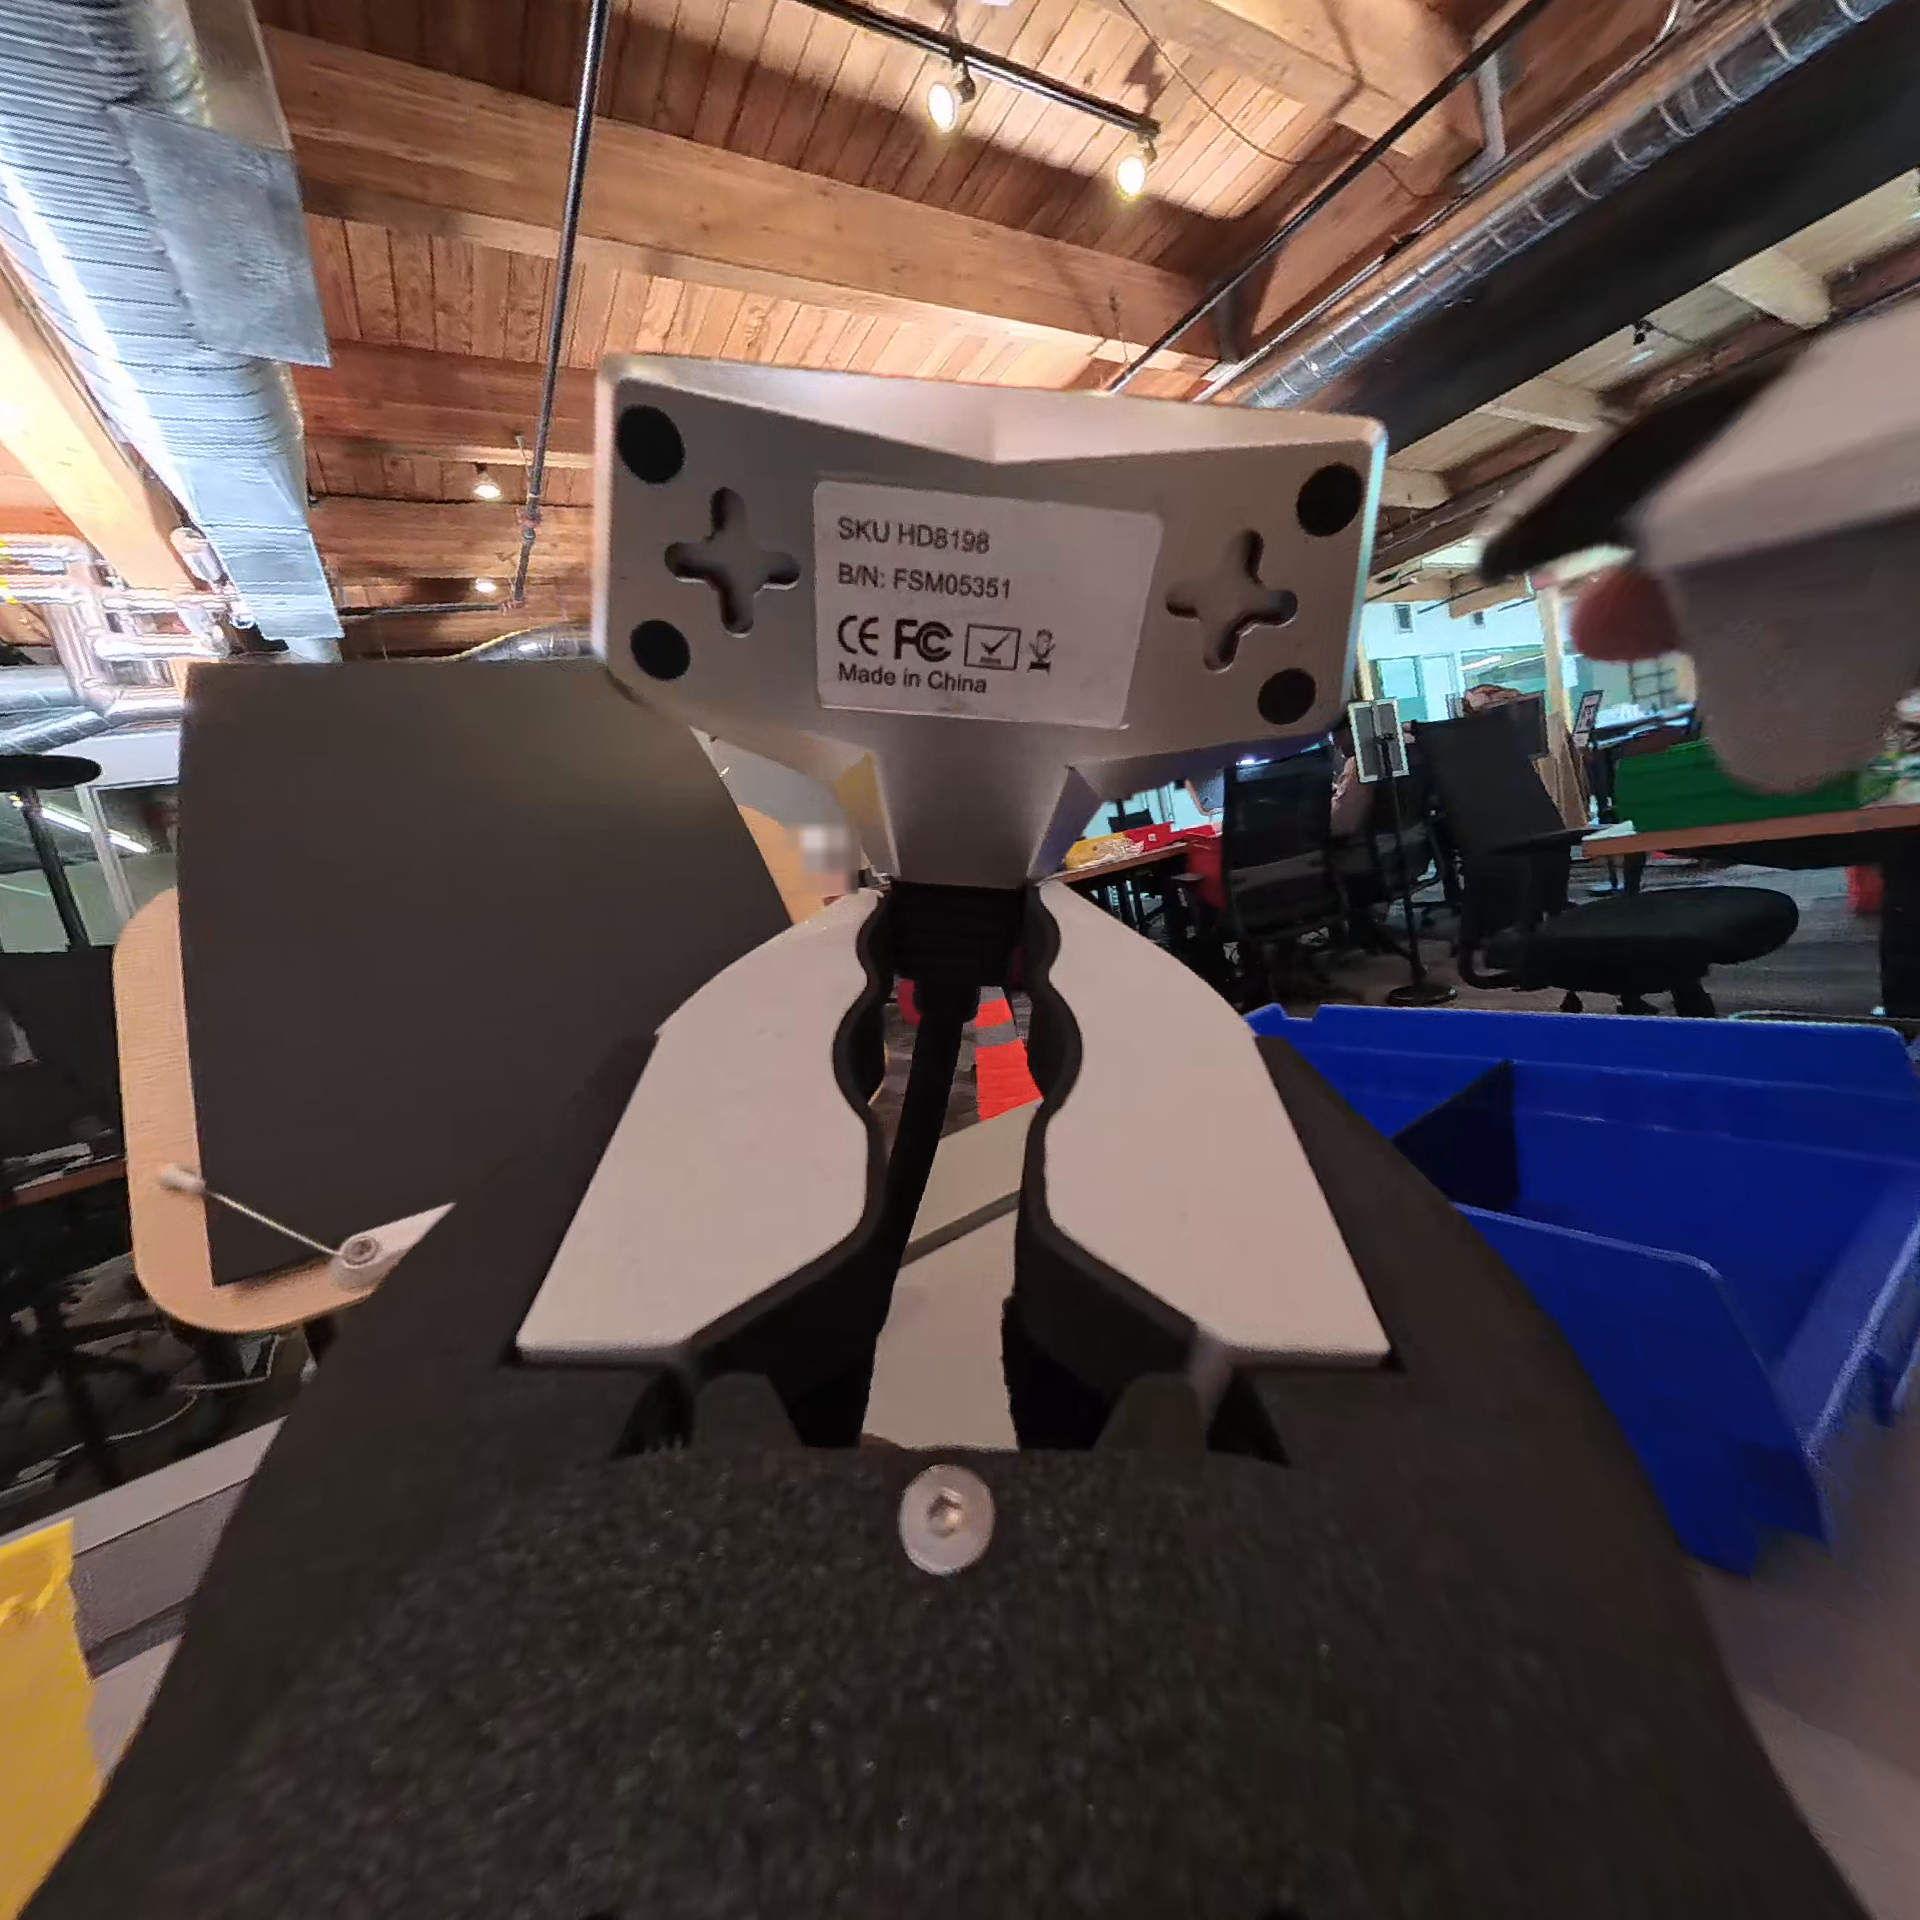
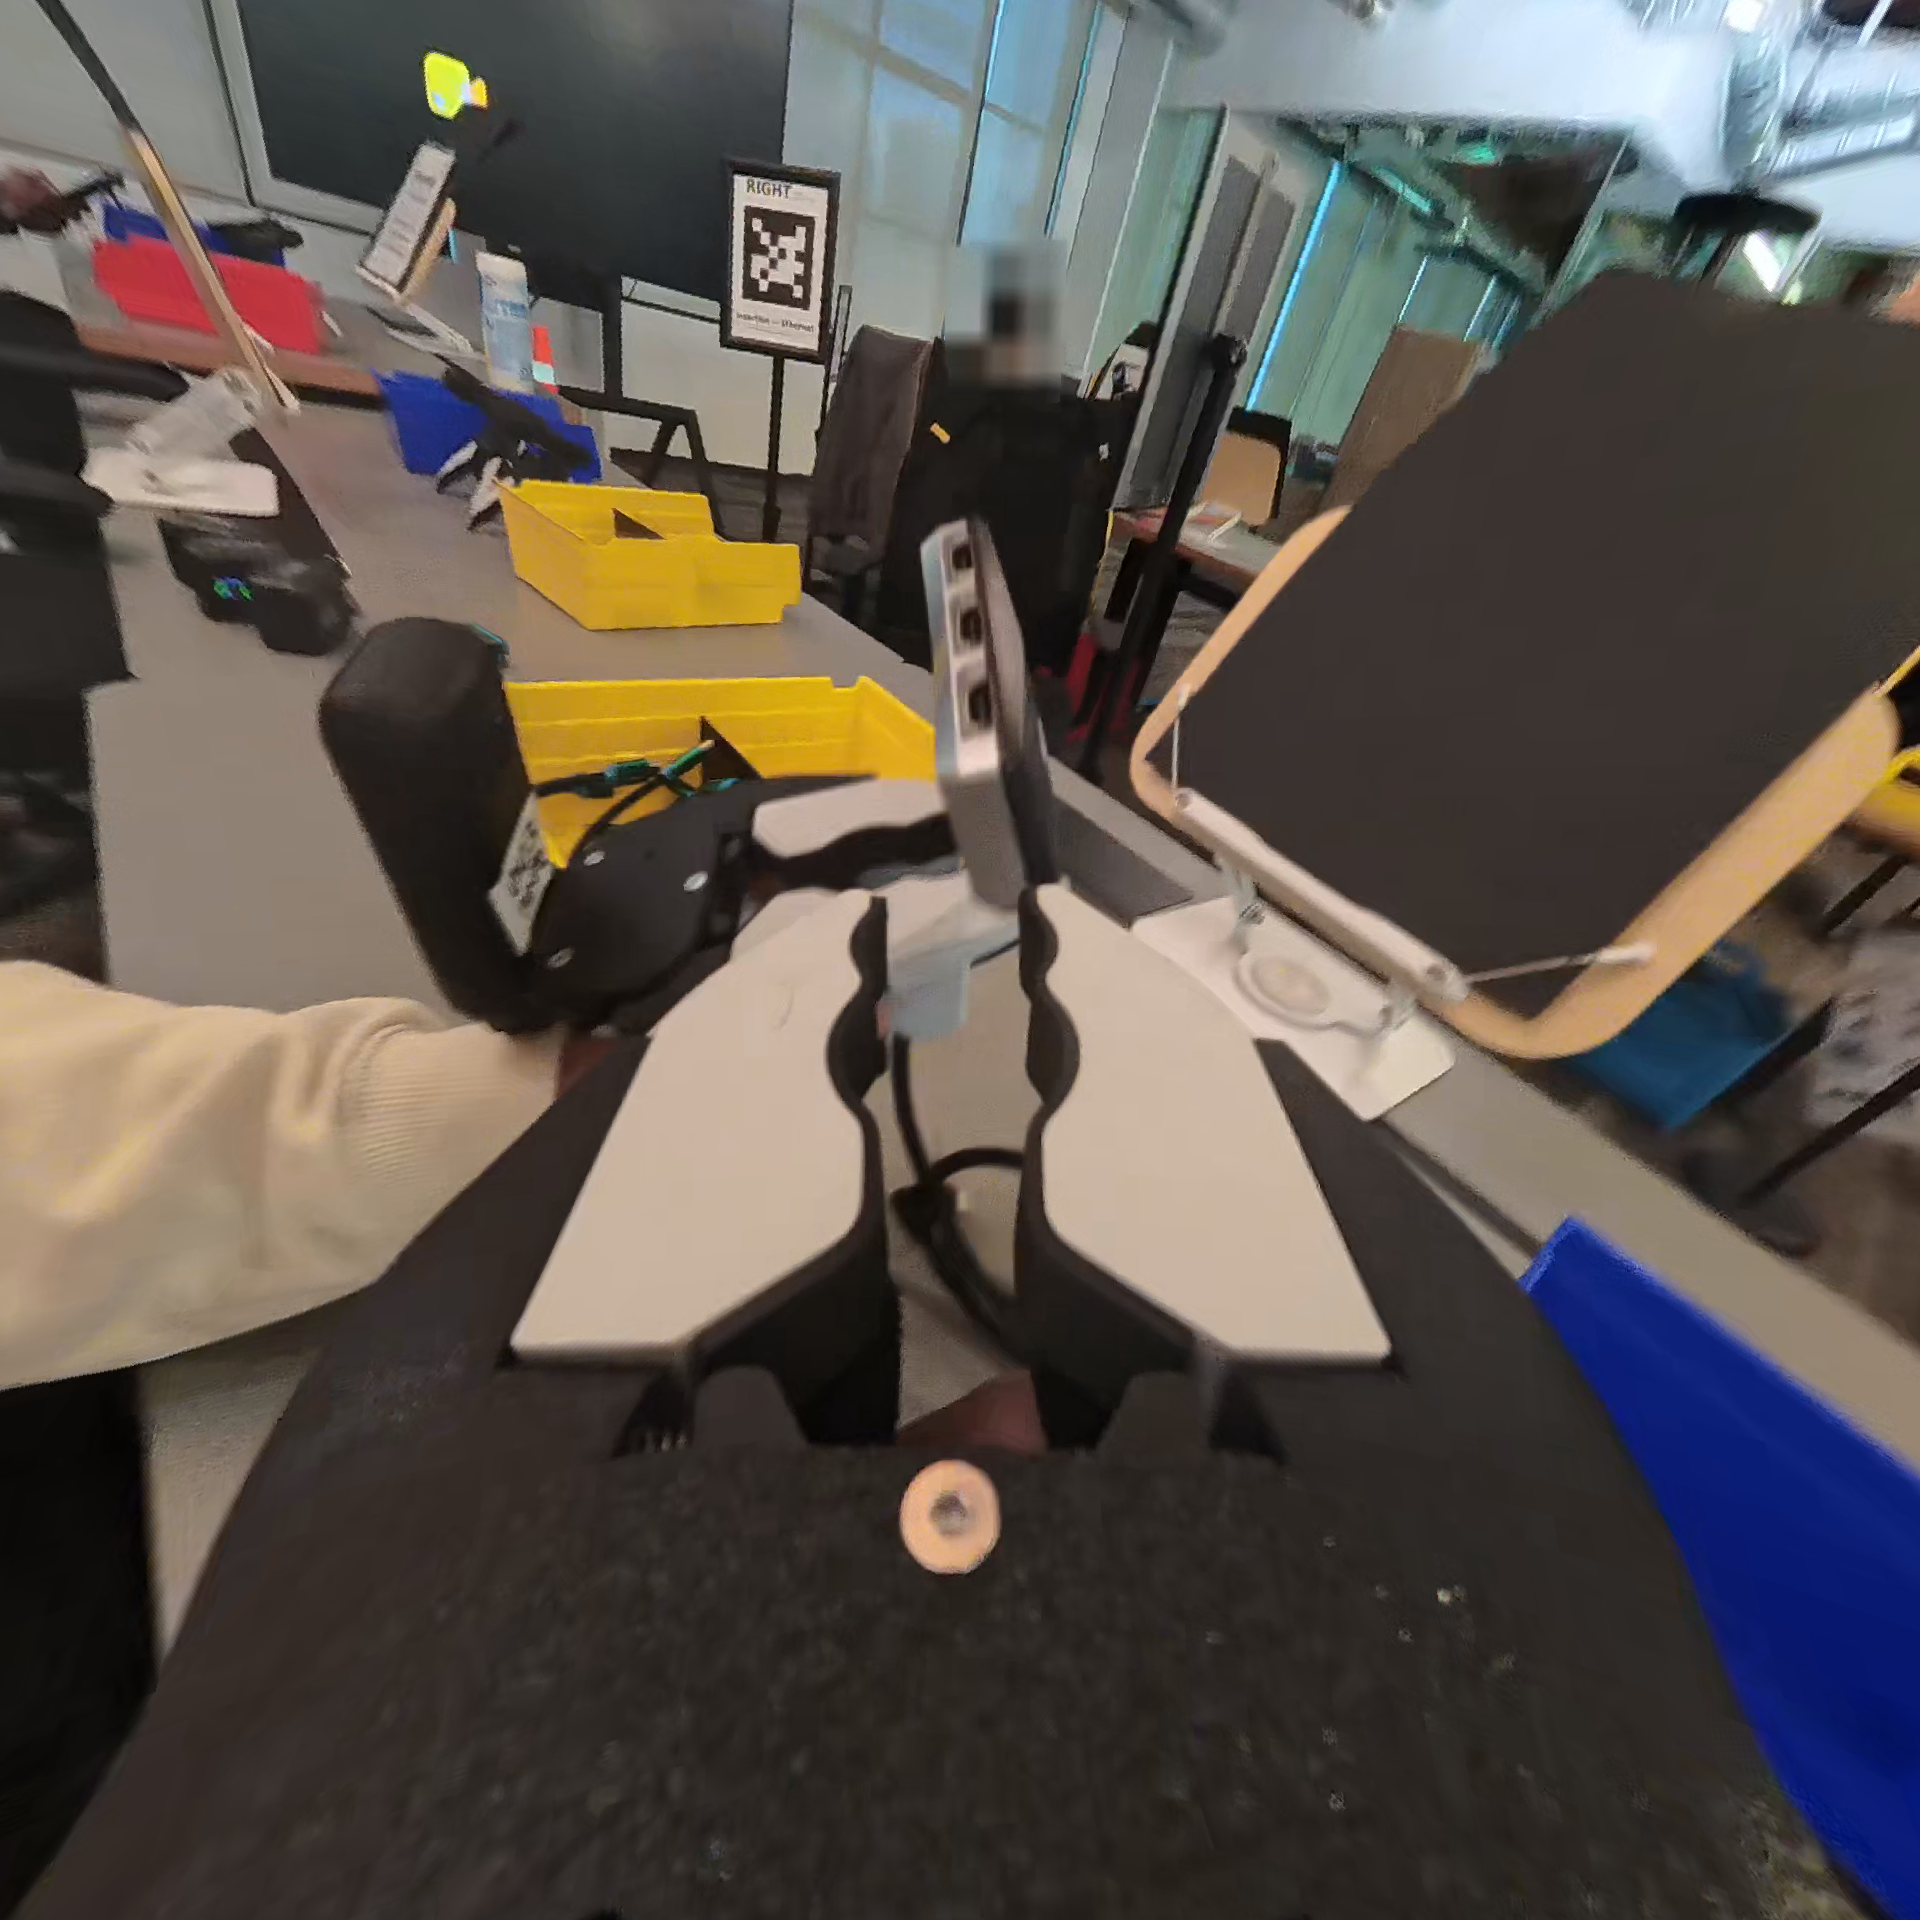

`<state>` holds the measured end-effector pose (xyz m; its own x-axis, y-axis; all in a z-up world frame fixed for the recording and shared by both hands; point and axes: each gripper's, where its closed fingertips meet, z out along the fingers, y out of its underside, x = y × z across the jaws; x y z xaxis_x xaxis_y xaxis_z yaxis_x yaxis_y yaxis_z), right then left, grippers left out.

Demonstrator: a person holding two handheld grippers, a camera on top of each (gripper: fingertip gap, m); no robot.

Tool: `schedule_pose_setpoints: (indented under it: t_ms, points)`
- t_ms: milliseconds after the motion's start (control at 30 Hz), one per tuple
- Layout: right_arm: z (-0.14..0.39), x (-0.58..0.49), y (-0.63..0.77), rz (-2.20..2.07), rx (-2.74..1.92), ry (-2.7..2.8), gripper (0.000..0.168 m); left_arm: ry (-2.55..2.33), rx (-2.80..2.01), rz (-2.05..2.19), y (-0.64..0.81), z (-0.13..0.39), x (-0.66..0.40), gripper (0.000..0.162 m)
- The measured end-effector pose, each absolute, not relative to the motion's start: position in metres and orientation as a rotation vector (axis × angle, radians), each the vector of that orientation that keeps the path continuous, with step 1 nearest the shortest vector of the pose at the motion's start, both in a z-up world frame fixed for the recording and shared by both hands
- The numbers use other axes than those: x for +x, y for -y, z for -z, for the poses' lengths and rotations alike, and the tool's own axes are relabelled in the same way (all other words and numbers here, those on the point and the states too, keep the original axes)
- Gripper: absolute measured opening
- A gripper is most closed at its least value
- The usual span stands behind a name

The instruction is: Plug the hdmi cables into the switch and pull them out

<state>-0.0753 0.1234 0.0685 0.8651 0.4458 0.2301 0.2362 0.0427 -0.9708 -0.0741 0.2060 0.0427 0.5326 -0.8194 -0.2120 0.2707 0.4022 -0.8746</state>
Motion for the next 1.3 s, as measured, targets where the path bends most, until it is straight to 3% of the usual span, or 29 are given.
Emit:
schedule_pose_setpoints:
  t_ms: [733,1000,1200,1300]
  points:
    - [-0.056,-0.105,-0.184,0.044,-1.494,0.703,0.021,-0.712,-0.956,0.813,-0.203,-0.018,-0.078,0.023]
    - [-0.042,-0.09,-0.217,0.277,-1.471,0.719,0.022,-0.837,-1.512,0.953,-0.194,0.052,-0.107,0.032]
    - [0.012,-0.12,-0.243,0.453,-1.435,0.945,0.021,-1.106,-1.673,0.9,-0.098,0.102,-0.211,0.031]
    - [0.054,-0.137,-0.249,0.514,-1.39,1.012,0.022,-1.111,-1.632,0.785,-0.089,0.109,-0.256,0.02]
